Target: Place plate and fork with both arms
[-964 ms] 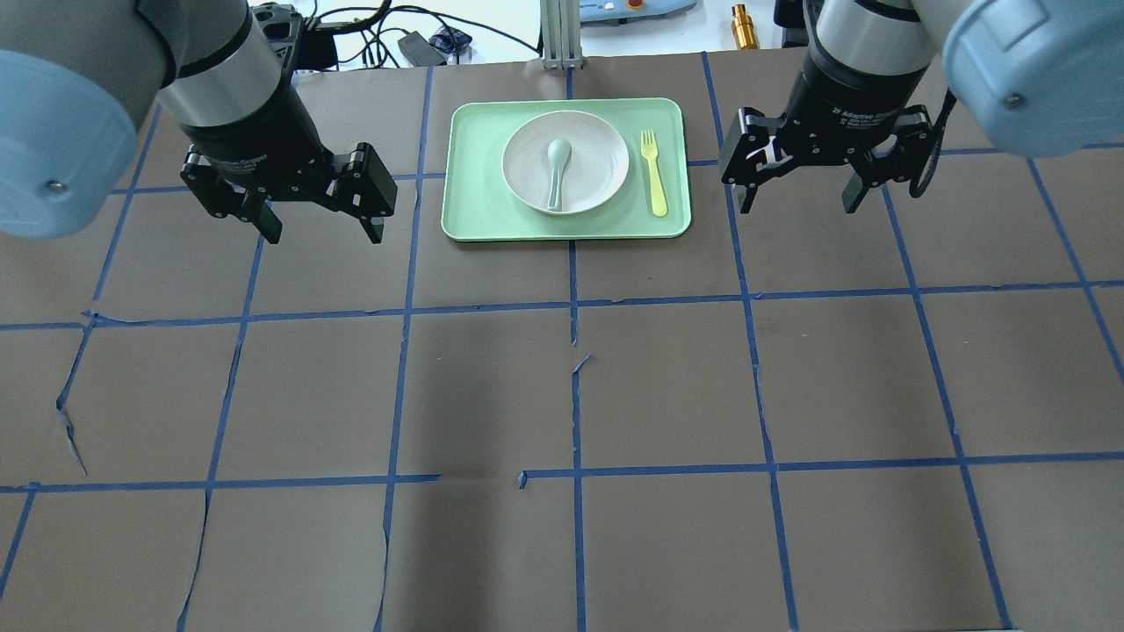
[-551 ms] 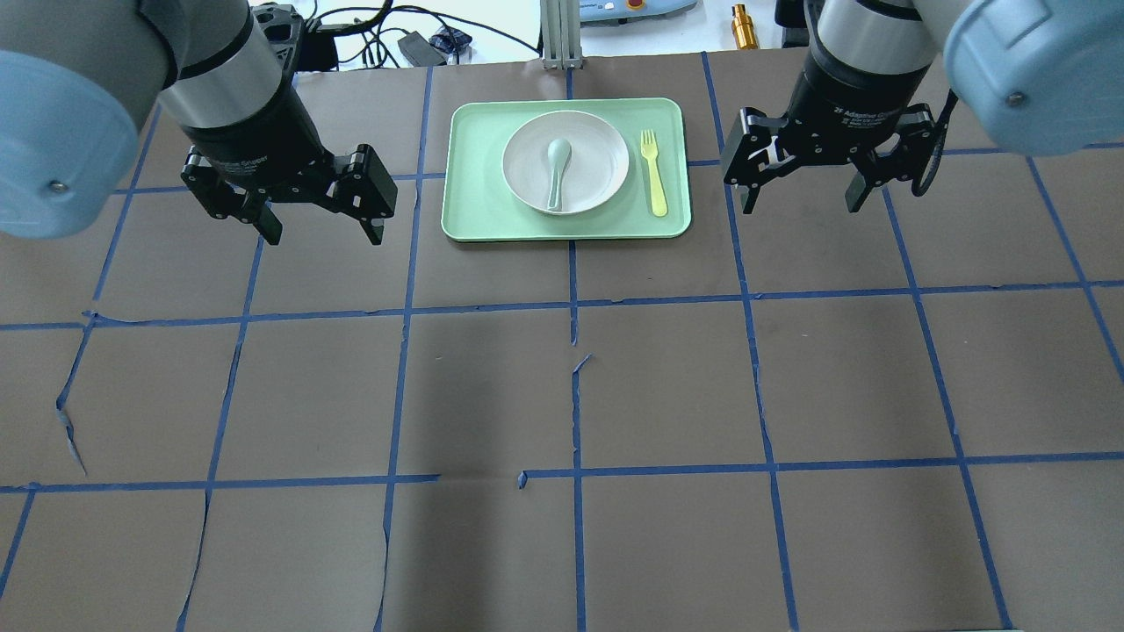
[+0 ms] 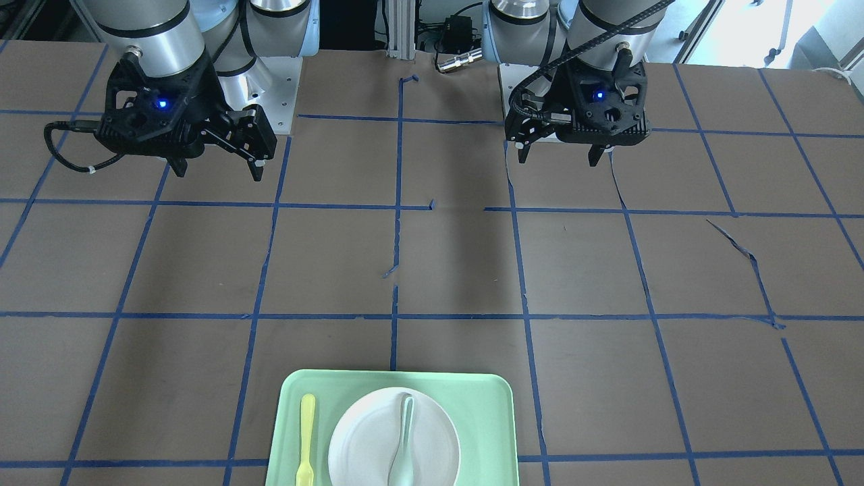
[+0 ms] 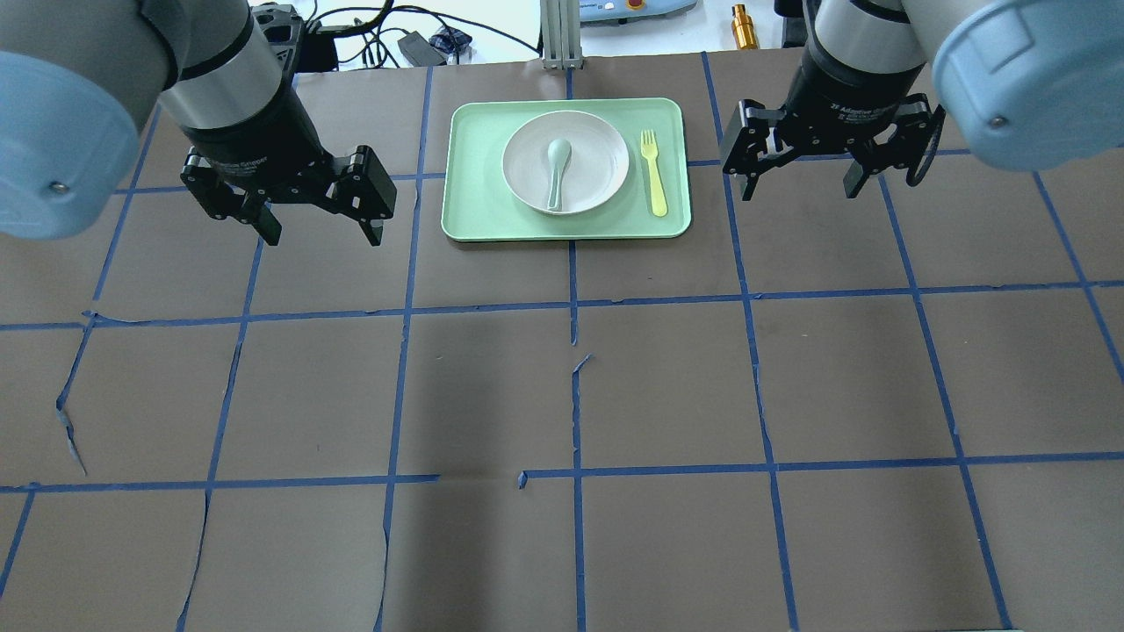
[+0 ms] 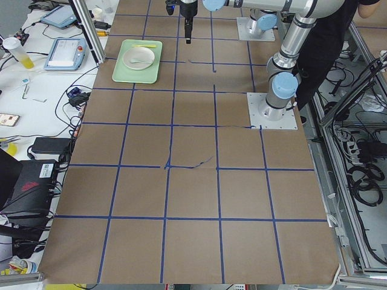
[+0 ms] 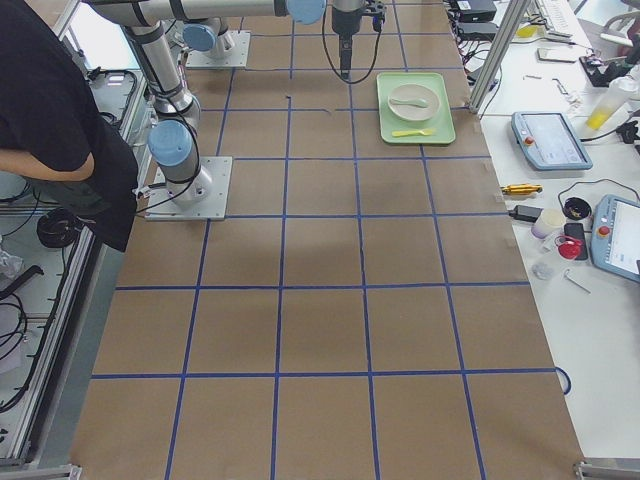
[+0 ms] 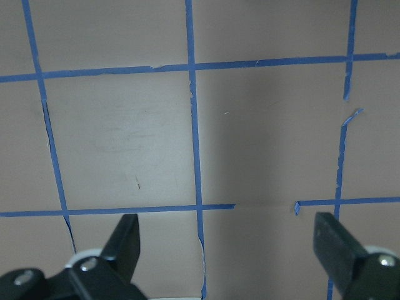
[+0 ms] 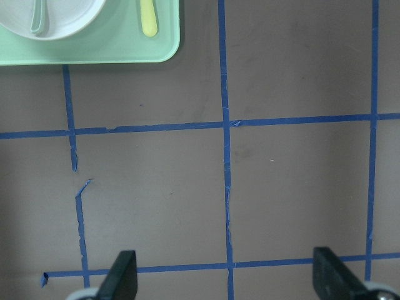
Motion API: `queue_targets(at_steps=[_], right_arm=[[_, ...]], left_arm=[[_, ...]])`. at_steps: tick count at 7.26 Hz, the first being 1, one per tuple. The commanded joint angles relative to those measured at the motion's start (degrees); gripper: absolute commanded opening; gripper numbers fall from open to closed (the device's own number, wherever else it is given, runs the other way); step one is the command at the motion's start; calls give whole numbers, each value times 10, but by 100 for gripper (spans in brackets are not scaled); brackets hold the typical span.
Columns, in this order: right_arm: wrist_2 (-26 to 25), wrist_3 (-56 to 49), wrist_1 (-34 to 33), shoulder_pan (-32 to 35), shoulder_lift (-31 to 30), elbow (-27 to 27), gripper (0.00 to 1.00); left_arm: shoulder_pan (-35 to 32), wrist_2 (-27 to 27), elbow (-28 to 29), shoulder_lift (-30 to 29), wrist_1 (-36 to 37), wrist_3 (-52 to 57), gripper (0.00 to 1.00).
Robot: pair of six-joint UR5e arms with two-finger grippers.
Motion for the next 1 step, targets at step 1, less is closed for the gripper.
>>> queue_targets(at_steps=[1], right_arm=[[0,-1,-2,0,0,-1,100]], left_arm=[[0,0,-1,2,0,0,100]])
